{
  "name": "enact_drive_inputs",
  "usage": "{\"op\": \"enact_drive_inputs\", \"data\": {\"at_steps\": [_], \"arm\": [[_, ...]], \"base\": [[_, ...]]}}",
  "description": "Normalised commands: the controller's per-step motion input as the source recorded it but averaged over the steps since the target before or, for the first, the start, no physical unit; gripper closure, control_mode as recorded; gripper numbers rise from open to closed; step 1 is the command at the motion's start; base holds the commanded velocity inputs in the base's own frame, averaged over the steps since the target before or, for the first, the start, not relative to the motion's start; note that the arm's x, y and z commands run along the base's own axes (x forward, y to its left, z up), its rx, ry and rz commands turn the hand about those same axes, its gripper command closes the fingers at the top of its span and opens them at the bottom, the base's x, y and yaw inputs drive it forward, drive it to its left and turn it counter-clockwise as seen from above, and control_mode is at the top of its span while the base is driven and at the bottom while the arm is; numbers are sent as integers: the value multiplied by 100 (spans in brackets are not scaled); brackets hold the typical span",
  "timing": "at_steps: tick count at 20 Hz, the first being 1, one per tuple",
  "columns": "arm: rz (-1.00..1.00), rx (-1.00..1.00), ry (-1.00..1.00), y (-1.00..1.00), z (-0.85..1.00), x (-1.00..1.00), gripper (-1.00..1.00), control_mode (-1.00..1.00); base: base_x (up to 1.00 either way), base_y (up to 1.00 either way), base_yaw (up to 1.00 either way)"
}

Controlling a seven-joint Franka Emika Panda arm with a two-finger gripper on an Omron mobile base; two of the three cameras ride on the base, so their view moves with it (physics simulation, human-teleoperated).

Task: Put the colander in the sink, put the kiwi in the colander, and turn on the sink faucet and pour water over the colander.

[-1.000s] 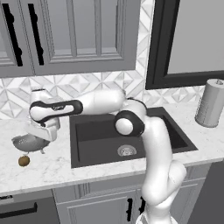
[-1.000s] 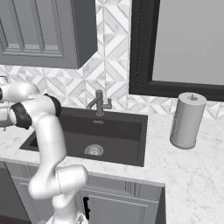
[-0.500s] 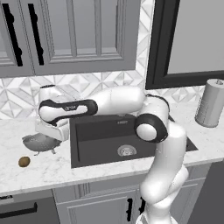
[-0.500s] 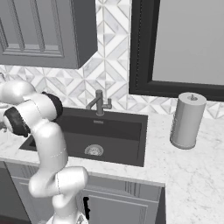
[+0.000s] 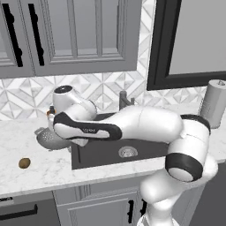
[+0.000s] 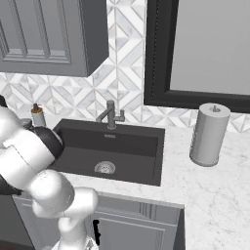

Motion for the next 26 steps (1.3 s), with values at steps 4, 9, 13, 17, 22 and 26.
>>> {"op": "enact_drive_inputs", "data": {"at_steps": [4,9,13,17,22,26], "arm": [[9,6,-10,-71,50,-34,100,-100],[11,12,-1,-70,49,-39,100,-100],[10,17,0,-68,46,-42,100,-100],[15,11,0,-72,40,-46,100,-100],[15,10,0,-74,40,-37,100,-100],[14,15,1,-77,36,-38,100,-100]], "base": [[0,0,0],[0,0,0],[0,0,0],[0,0,0],[0,0,0],[0,0,0]]}}
